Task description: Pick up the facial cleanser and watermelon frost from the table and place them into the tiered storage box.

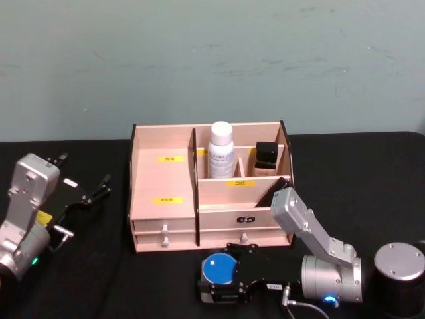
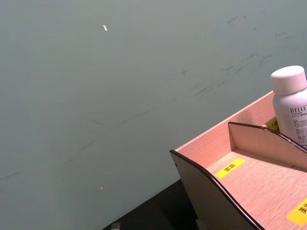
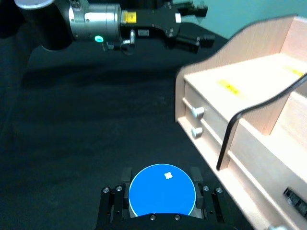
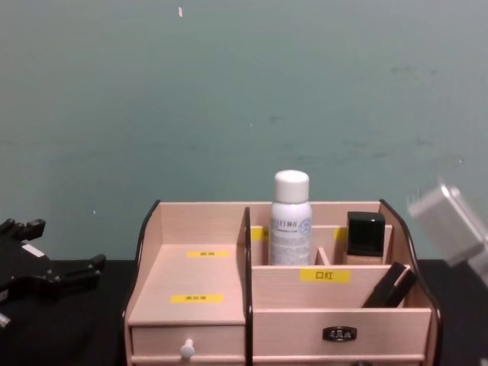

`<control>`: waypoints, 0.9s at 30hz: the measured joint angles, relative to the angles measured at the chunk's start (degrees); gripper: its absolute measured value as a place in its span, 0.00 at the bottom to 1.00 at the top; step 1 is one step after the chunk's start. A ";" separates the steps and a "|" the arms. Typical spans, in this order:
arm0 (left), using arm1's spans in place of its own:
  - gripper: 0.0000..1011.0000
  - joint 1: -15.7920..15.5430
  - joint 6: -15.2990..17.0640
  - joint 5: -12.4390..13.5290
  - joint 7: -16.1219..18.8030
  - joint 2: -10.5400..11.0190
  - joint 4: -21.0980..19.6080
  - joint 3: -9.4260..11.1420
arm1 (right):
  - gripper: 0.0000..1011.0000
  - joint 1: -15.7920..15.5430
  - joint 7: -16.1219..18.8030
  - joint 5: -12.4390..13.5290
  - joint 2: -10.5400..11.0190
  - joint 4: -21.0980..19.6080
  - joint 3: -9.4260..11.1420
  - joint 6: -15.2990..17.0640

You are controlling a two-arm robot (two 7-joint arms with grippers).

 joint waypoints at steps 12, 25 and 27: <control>1.00 0.00 0.00 0.00 0.00 0.00 0.00 0.00 | 0.73 1.04 -0.83 -0.17 0.19 -3.66 0.22 0.60; 1.00 0.00 0.00 0.00 0.00 0.00 0.00 0.00 | 0.73 4.94 -1.02 1.94 -1.64 -5.31 1.38 0.33; 1.00 0.00 0.00 0.00 0.00 0.00 0.00 0.00 | 0.73 5.63 -1.06 1.98 -1.99 -4.81 1.38 0.33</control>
